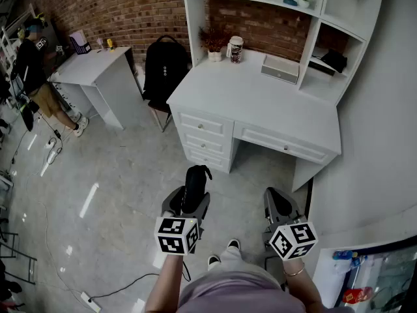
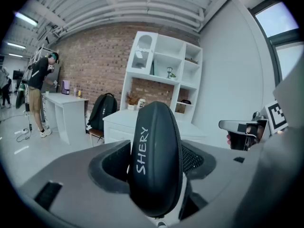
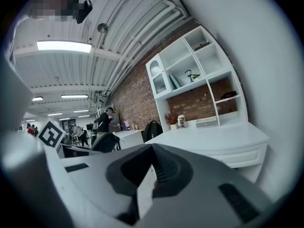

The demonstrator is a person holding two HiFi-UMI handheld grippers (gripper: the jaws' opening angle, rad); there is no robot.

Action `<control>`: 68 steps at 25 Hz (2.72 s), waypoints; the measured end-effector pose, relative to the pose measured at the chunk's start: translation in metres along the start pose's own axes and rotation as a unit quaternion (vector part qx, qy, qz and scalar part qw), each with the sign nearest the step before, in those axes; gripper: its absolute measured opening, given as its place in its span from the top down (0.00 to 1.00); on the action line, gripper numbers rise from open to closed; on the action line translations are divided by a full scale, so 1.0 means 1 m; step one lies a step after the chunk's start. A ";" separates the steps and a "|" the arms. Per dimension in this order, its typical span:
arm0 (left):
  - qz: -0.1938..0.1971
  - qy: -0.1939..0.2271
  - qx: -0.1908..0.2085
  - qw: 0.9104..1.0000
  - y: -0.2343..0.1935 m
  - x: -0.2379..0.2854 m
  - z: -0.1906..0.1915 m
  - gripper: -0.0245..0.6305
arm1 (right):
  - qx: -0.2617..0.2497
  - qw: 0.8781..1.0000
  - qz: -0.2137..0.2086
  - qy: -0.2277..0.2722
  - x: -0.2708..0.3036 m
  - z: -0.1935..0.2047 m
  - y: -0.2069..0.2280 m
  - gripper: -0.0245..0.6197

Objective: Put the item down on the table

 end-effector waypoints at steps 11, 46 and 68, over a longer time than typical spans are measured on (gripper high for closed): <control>-0.001 -0.005 -0.001 1.000 0.006 0.041 -0.012 0.50 | 0.025 1.000 0.001 -0.014 0.029 0.000 0.032 0.96; 0.039 -0.013 0.050 0.998 -0.078 0.281 -0.129 0.50 | 0.034 0.999 0.016 0.012 0.245 -0.056 0.120 0.96; 0.083 -0.051 0.073 0.993 -0.179 0.432 -0.195 0.50 | 0.045 0.995 0.090 -0.005 0.404 -0.079 0.134 0.96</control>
Point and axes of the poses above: the fingertips, and each gripper's own axes: x forward along the fingers, y to its right, z out of its underside, the point moved 9 cm from there along -x, backward along the fingers
